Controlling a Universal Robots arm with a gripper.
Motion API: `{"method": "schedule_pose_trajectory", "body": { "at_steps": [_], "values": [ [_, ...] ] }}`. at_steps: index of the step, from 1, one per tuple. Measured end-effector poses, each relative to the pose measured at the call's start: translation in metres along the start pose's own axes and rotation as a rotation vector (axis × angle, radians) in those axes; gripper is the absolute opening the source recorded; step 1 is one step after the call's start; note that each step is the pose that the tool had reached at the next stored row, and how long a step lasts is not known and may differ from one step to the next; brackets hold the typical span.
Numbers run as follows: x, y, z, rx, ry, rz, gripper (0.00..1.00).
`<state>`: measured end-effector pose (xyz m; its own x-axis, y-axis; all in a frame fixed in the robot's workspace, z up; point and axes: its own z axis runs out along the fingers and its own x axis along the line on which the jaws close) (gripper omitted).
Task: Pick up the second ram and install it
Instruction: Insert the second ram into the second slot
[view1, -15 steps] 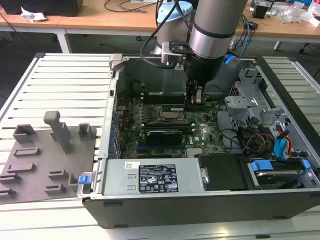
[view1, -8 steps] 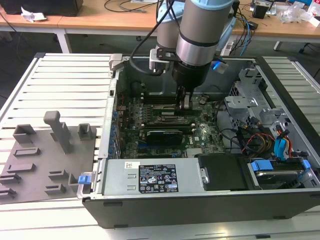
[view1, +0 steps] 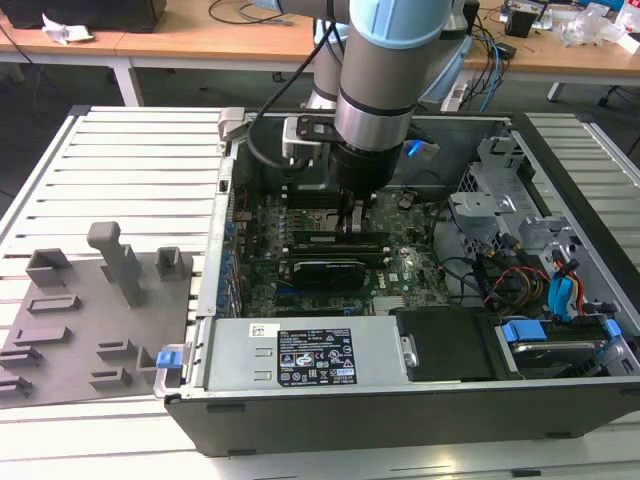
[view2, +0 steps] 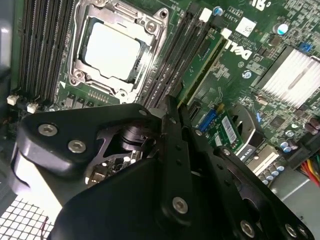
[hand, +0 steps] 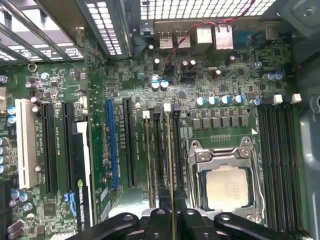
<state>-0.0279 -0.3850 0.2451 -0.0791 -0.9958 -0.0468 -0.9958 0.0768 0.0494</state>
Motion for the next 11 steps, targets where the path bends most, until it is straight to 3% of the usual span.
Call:
{"method": "schedule_pose_trajectory", "body": {
  "at_steps": [11],
  "values": [
    [-0.0016,-0.0002,0.013,-0.0005,-0.003,-0.006,0.14]
  ]
}}
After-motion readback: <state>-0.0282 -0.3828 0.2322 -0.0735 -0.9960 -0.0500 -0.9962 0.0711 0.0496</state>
